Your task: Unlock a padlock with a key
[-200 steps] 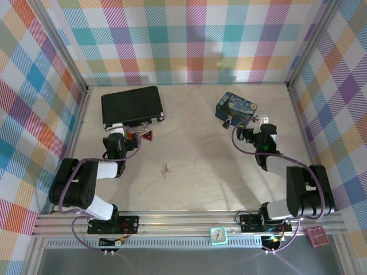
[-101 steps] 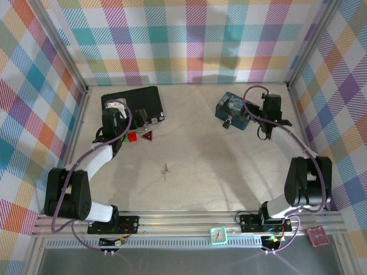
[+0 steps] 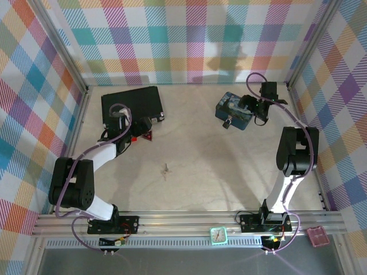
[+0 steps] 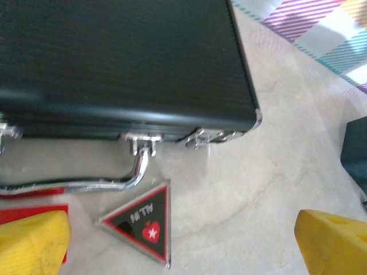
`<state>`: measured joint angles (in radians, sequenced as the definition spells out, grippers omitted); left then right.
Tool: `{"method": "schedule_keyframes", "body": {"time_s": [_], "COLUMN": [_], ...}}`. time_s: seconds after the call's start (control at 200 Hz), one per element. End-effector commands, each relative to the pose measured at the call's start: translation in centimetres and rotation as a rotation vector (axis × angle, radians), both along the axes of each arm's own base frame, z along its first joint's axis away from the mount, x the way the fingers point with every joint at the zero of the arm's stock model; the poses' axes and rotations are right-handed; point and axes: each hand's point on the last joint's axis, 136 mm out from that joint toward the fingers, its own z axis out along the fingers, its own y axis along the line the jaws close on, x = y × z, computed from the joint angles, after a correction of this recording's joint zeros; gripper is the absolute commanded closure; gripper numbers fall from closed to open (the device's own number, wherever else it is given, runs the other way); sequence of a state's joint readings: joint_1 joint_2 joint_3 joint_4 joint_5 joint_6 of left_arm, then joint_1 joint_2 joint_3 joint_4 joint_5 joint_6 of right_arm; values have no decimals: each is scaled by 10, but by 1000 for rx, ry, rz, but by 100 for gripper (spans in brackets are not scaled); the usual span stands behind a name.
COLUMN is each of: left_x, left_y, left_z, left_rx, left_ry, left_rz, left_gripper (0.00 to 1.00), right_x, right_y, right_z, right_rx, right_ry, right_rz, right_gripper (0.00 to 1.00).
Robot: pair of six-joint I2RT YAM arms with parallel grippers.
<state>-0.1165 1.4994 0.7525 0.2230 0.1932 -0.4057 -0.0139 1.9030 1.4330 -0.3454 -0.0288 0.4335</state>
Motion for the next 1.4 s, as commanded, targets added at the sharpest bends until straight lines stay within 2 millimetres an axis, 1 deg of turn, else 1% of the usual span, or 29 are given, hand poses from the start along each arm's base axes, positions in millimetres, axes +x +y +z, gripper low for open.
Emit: {"method": "schedule_keyframes", "body": {"time_s": [0.0, 0.06, 0.145, 0.28, 0.33, 0.42, 0.51, 0.56, 0.645, 0.705, 0.805, 0.86, 0.95, 1.075, 1.125, 1.18, 1.23, 1.305, 1.395], "left_x": [-9, -10, -8, -4, -3, -4, -7, -7, -5, -2, 3, 4, 0, -12, -19, -26, -33, -43, -51], "left_y": [-5, -6, -9, -18, -19, -19, -17, -17, -20, -20, -23, -23, -22, -21, -20, -19, -17, -11, -4], "left_z": [7, 7, 7, 10, 12, 18, 22, 27, 39, 46, 57, 60, 62, 60, 58, 56, 54, 51, 46], "left_rx": [-35, -39, -62, -120, -139, -164, -176, -183, -195, -199, -204, -207, -211, -208, -204, -190, -174, -147, -132], "left_ry": [-12, -1, 6, -6, -14, -39, -59, -86, -132, -150, -168, -173, -171, -165, -154, -141, -129, -115, -92], "left_rz": [-1, 0, -6, -32, -24, -14, 2, 1, -15, -22, -29, -30, -30, -29, -29, -33, -32, -15, 19], "left_gripper": [0, 0, 0, 0, 0, 0, 0, 0, 0, 0, 0, 0, 0, 0, 0, 0, 0, 0, 0], "right_x": [-4, -2, 0, -5, -10, -22, -38, -47, -65, -76, -96, -104, -111, -109, -105, -100, -93, -81, -69], "right_y": [0, 4, 16, 27, 30, 42, 55, 63, 84, 100, 128, 146, 168, 199, 211, 219, 223, 226, 229], "right_z": [-17, -22, -28, -46, -53, -60, -64, -65, -67, -68, -77, -83, -89, -89, -87, -85, -83, -72, -43], "right_rx": [28, 37, 69, 103, 114, 136, 110, 89, 76, 69, 45, 26, -25, -65, -79, -102, -137, -170, -184], "right_ry": [63, 61, 53, 99, 127, 152, 178, 193, 224, 238, 263, 275, 294, 303, 294, 285, 278, 251, 189], "right_rz": [-9, 20, 93, 160, 179, 237, 300, 337, 414, 466, 552, 608, 681, 780, 820, 858, 874, 877, 852], "right_gripper": [2, 5, 14, 25, 29, 35, 37, 39, 42, 43, 43, 43, 44, 47, 48, 48, 47, 44, 34]}}
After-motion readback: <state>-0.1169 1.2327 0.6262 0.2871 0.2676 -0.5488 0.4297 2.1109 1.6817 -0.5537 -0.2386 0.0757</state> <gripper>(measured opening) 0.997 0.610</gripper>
